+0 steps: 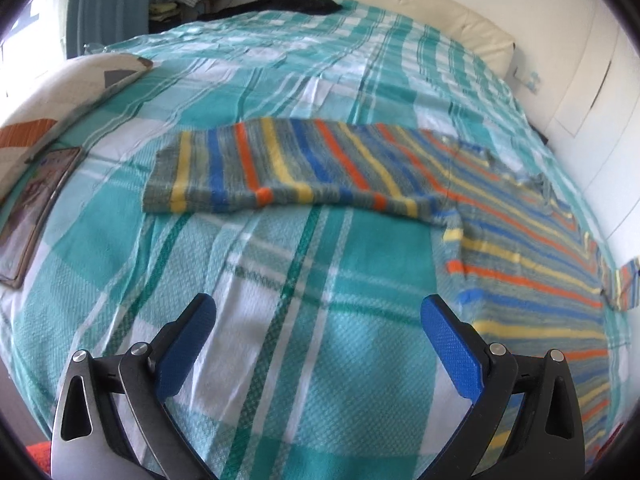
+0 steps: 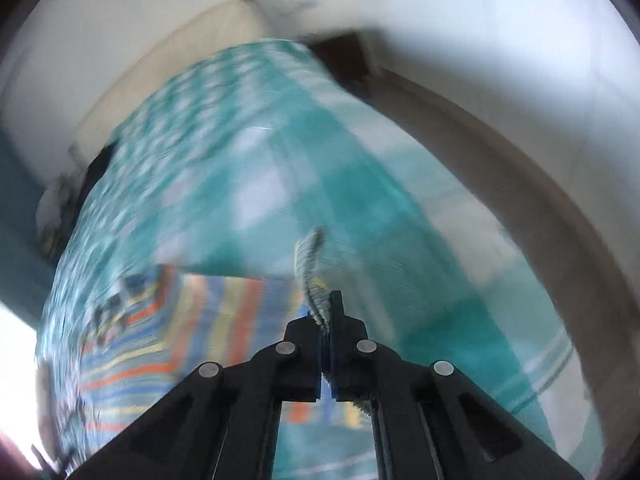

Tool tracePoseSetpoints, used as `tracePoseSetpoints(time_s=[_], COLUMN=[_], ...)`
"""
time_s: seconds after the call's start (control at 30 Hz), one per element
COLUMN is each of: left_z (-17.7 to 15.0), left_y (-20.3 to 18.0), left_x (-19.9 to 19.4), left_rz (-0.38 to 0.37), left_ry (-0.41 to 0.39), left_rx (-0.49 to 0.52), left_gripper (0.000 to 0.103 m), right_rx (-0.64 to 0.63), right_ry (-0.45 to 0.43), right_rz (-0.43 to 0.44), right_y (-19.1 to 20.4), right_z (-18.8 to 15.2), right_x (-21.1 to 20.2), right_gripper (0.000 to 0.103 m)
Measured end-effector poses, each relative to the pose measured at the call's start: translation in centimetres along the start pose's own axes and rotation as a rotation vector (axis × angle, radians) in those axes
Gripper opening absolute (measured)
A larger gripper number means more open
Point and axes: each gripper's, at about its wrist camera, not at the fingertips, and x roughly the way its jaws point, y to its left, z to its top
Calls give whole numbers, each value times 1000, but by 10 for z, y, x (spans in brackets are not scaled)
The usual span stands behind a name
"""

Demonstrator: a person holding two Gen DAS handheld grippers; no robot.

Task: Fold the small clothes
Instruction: 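Grasp the opposite sweater edge with the right gripper and fold it over, then open the right gripper and withdraw it from the sweater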

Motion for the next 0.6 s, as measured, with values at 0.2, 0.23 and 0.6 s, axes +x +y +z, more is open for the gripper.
tracePoseSetpoints(time_s=[0.2,0.23,0.6], left_z=[5,5,9], left_y=[9,11,36], left_x=[0,-1,-2], left_rz=[-12,-11,-5], left_ry=[-21,-22,-40], left_rx=[-40,-49,-157], left_gripper=[102,102,102], right_rx=[-156,-154,14], right_ry=[25,40,205], right_rz=[387,443,673], right_y=[164,185,203], right_z=[20,18,-29], right_x=[-20,-15,38], right_gripper=[2,4,89])
